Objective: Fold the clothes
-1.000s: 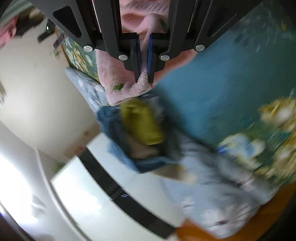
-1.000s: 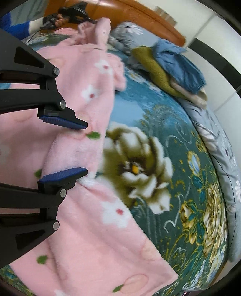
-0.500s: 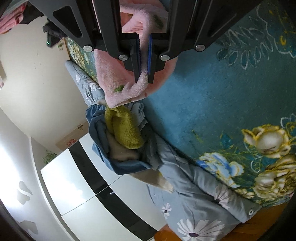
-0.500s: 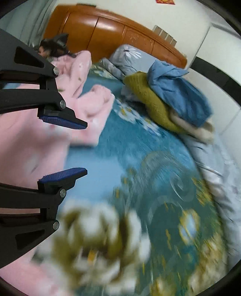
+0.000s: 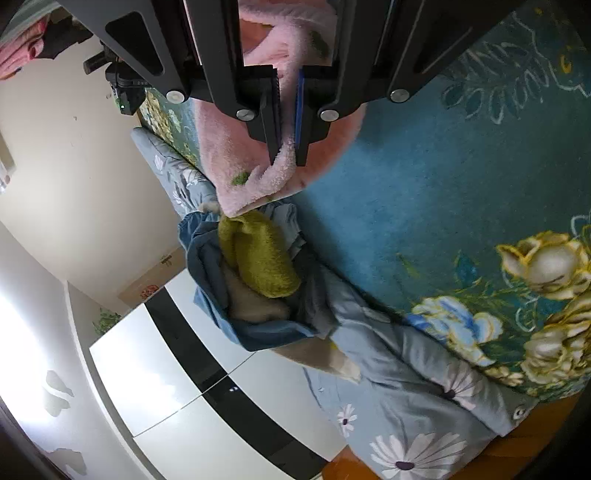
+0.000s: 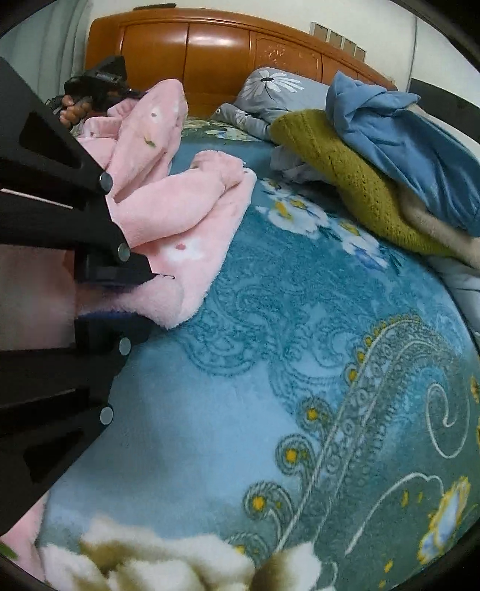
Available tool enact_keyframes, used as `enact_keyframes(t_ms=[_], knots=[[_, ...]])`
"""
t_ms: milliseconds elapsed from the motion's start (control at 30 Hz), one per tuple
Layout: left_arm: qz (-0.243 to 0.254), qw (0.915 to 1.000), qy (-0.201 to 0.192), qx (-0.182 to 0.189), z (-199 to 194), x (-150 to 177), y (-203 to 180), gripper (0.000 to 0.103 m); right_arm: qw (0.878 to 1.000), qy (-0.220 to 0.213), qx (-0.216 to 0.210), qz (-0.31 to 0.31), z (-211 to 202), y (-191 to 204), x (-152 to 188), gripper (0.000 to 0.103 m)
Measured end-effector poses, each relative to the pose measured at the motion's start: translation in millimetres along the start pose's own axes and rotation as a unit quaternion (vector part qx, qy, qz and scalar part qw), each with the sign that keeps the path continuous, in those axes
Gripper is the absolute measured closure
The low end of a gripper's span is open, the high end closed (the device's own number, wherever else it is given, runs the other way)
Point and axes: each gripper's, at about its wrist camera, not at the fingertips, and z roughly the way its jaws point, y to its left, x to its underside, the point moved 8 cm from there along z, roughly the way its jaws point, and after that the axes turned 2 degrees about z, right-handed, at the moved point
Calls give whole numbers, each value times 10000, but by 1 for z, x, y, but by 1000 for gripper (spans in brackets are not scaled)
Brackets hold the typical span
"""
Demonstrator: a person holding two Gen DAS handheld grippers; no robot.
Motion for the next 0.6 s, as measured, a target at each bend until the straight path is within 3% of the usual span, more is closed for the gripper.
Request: enact_keyframes(t_ms=[133,267,367,467,500,600], knots=[[155,9997,-55,191,2,-8,-21,97,9969,-568,-509,204,-45,1,-10,96],[396,9980,-56,489,10,-14,-51,97,9837,-1660,-619,301,-134,-6,-28,96],[514,9966,10,651,22,-14,-69,97,9626,-2664,-414,254,-219,-10,-37,96],[499,9963,67,690,36,-13,-76,97,9319,-3626,-68,108,-296,-6,-39,96],[449,9965,67,707,39,-13,-76,97,9224,-3862,41,63,-315,-4,-39,96],[301,9979,3,565,42,-18,-67,97,9096,-4138,360,3,-341,-8,-42,96]])
